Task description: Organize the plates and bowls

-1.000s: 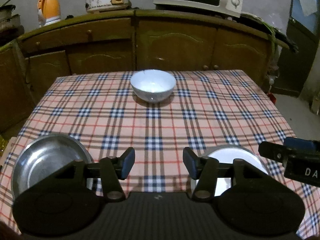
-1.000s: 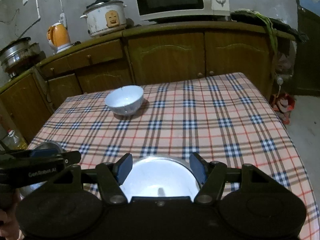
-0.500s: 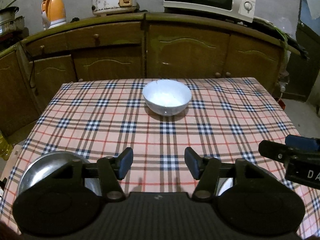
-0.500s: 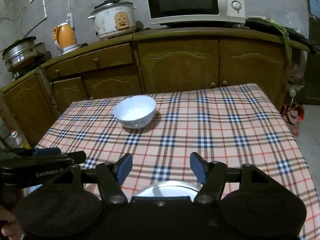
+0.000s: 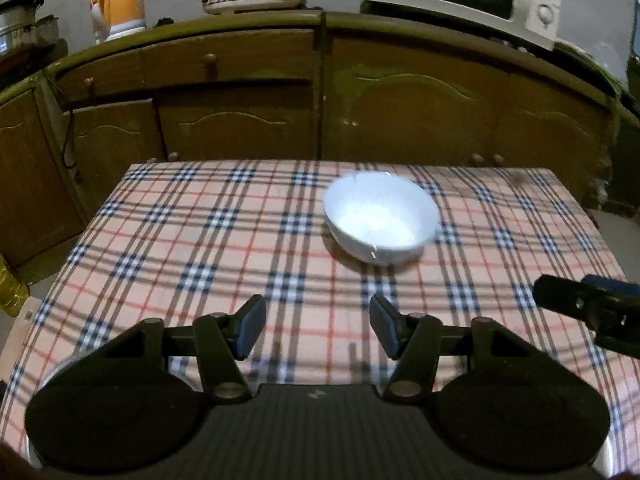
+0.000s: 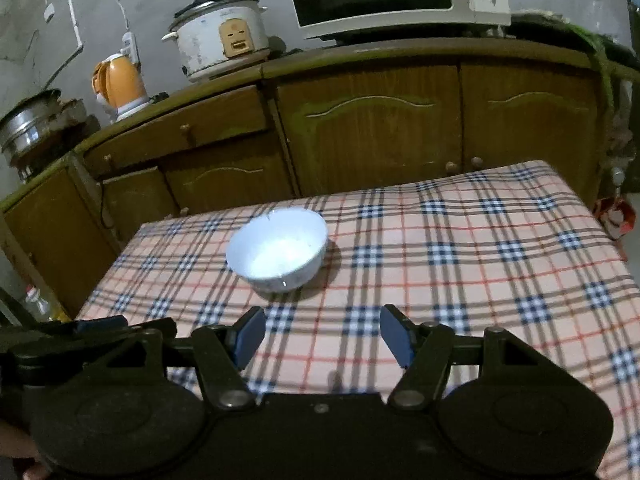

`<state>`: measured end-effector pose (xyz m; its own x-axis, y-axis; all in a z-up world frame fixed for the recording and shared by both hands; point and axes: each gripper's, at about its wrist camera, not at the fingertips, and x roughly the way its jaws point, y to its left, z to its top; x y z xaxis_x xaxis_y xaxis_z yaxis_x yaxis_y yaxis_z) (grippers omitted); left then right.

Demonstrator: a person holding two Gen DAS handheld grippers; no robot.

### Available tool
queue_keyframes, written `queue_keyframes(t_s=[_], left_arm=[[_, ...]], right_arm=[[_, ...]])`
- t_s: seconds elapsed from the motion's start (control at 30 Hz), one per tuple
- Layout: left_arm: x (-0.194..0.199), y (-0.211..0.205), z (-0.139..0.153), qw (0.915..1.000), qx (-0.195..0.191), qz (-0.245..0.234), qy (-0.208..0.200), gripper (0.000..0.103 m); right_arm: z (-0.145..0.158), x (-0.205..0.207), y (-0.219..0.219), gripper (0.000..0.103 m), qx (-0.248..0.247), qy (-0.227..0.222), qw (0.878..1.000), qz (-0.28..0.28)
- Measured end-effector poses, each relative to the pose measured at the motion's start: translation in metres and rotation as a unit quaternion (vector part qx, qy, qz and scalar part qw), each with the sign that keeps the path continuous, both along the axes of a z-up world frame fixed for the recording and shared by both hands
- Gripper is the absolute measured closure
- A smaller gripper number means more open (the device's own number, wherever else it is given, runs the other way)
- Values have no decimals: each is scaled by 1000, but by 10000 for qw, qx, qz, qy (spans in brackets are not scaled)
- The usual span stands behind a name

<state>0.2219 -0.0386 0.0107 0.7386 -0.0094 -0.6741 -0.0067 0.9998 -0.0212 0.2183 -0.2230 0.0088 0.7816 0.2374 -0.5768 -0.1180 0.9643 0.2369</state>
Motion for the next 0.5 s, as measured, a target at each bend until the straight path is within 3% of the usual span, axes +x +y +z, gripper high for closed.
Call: queue_keyframes(t_s=[0.23,0.5], left_arm=[[59,11,-7,9998,13,203,29,45],[111,5,-29,9997,134,83,197,47]], right_arm=[[-10,63,9,26,188,102,9997,-109],[-48,128,15,26,421,501,9973,-320]])
